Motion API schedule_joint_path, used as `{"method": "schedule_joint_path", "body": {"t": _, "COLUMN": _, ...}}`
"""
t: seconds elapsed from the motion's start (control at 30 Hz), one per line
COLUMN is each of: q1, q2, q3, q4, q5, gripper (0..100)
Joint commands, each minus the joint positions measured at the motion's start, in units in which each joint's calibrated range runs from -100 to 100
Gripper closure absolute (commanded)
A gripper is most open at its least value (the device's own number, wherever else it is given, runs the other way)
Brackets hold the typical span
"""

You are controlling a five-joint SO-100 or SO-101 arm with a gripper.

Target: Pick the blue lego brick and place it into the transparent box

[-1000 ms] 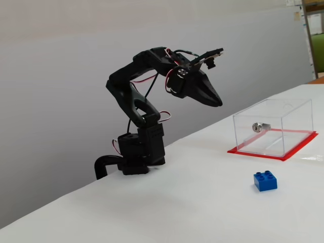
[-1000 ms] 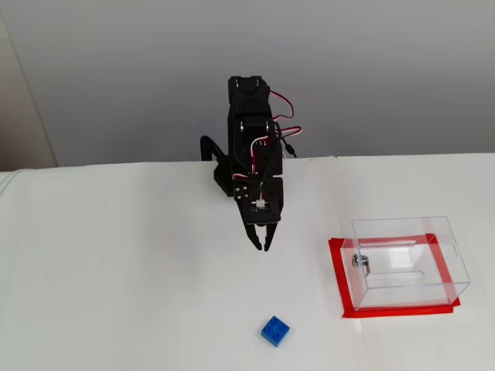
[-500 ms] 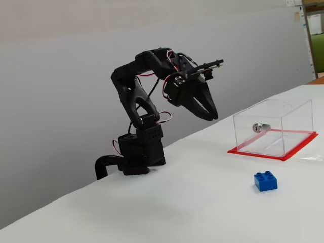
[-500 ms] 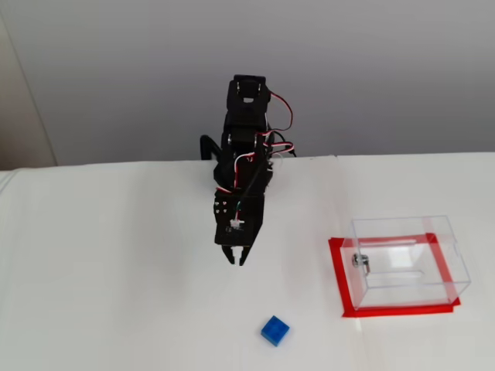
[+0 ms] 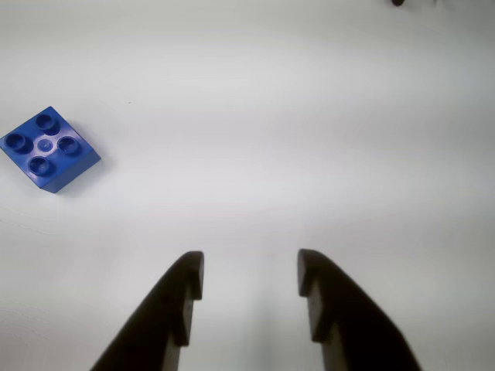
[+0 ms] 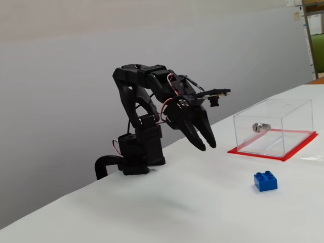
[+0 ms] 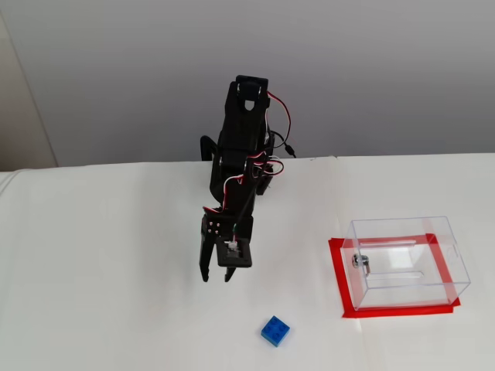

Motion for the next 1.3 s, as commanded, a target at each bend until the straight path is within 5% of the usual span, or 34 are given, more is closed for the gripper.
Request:
{"method": "schedule_joint_path", "body": {"t": 0.0, "q1": -0.22, "q2": 2.78, "q3": 0.16, "q4": -2.34, "q5": 1.25, "gripper": 86}}
{"method": "schedule_joint_path", "body": {"t": 0.23, "q1": -4.06, "q2": 9.23, "q3": -4.72, "q4": -2.34, "q5": 1.1, "gripper": 85}}
{"method": "schedule_joint_path", "body": {"t": 0.5, "q1": -11.16, "q2": 13.39, "q3": -10.78, "q4": -2.34, "q5": 0.84, "gripper": 70}}
{"method": "schedule_joint_path", "body": {"t": 1.27, "q1": -18.85, "q2": 27.65, "q3": -22.71, "q4": -1.47, "q5": -4.23, "gripper": 70}}
